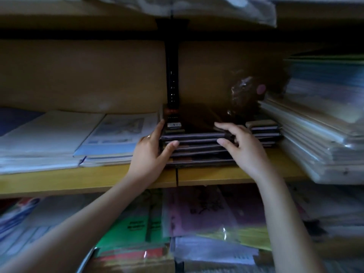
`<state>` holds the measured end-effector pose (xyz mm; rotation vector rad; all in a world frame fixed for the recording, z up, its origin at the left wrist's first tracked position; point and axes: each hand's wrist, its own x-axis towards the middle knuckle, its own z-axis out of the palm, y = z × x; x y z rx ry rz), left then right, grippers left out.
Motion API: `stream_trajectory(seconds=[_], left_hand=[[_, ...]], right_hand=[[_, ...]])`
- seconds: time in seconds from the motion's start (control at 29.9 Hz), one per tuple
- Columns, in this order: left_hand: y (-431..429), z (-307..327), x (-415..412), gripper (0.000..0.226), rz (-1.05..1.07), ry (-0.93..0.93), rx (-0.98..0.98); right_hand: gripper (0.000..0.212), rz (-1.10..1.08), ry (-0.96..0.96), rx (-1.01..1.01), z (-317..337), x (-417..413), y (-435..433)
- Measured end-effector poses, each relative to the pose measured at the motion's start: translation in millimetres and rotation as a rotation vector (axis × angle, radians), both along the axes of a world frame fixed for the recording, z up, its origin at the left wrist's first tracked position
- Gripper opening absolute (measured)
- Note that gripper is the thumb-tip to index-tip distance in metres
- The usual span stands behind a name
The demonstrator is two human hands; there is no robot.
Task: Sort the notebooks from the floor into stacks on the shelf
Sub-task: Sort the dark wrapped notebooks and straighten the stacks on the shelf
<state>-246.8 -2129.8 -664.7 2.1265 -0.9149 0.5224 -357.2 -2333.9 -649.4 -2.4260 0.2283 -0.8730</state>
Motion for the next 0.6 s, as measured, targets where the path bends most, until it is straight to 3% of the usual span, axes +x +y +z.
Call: stream_trajectory(seconds=[0.1, 0.2, 0.3, 0.37, 0.47, 0.6], left_hand=[[0, -1, -5, 0.064, 0.024, 0.015, -0.048], [2, 1, -13, 0.066, 0.018, 0.054, -0.065], [5, 5, -19, 0.093, -0.024, 0.127, 0.006], [6, 10, -18, 0.109, 0.006, 0.204, 0.122], [9, 13, -10, 0.089, -0.031, 0.266, 0.170], [12, 9, -7, 0.064, -0.048, 0.237, 0.157]], right_hand=[[0.038, -0.024, -0.061, -0.055, -4, 1, 3], [0.043, 0.016, 0.018, -0.055, 0, 0, 1], [0.062, 0.116, 0.039, 0.068, 1, -11, 0], [0.081, 0.072, -0.015, 0.077, -5, -19, -6], [0.100, 0.050, 0.095, 0.147, -17, -26, -14], [0.081, 0.083, 0.086, 0.097, -29, -27, -15]])
